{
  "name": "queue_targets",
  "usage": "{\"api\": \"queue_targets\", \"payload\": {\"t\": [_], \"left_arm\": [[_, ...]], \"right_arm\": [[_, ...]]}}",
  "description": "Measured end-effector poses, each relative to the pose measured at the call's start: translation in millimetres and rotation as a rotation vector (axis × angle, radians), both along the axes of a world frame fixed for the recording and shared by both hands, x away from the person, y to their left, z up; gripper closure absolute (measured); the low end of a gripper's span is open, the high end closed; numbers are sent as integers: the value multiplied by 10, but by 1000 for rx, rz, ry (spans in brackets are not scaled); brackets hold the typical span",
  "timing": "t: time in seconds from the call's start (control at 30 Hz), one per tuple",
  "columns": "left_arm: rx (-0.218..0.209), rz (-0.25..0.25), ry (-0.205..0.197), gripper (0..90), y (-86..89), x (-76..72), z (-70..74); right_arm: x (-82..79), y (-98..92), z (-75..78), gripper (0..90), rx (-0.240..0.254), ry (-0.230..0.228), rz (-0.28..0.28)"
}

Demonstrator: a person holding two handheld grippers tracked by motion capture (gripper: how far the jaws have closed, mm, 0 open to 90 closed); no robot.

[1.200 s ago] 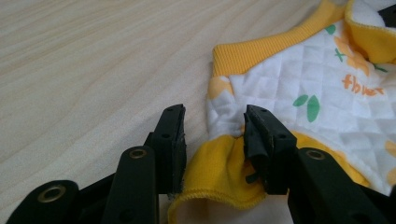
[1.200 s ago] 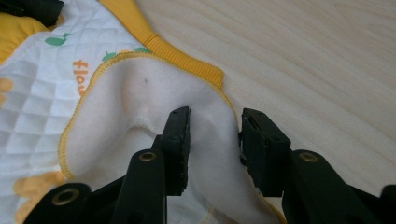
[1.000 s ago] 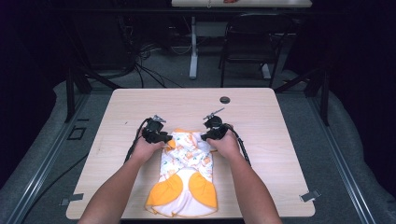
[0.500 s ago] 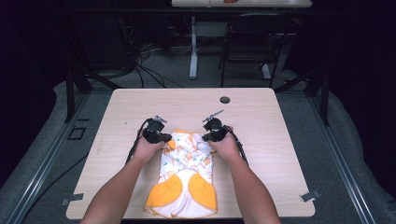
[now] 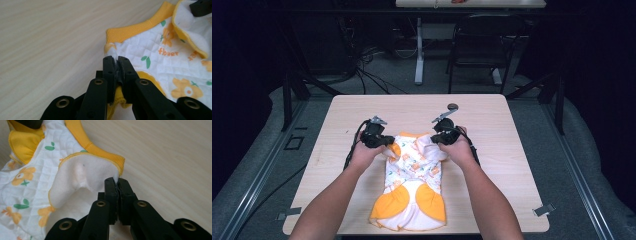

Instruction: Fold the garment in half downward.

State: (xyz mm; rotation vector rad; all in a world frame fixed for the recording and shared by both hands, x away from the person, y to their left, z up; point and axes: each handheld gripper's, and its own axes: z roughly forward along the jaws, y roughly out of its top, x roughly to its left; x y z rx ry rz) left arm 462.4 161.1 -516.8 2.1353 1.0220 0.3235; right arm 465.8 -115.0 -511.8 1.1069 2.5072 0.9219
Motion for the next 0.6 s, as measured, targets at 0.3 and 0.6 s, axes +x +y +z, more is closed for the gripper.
{"api": "queue_targets", "payload": {"t": [0.3,0.6], "left_arm": [[-7,-7,-98,851,42,-7,417],[-20,-5,-132,851,63,-32,500]], "right_arm": [[-48,6,445,872,-5,-118,13],[-84,22,585,872,-12,-171,26]]}}
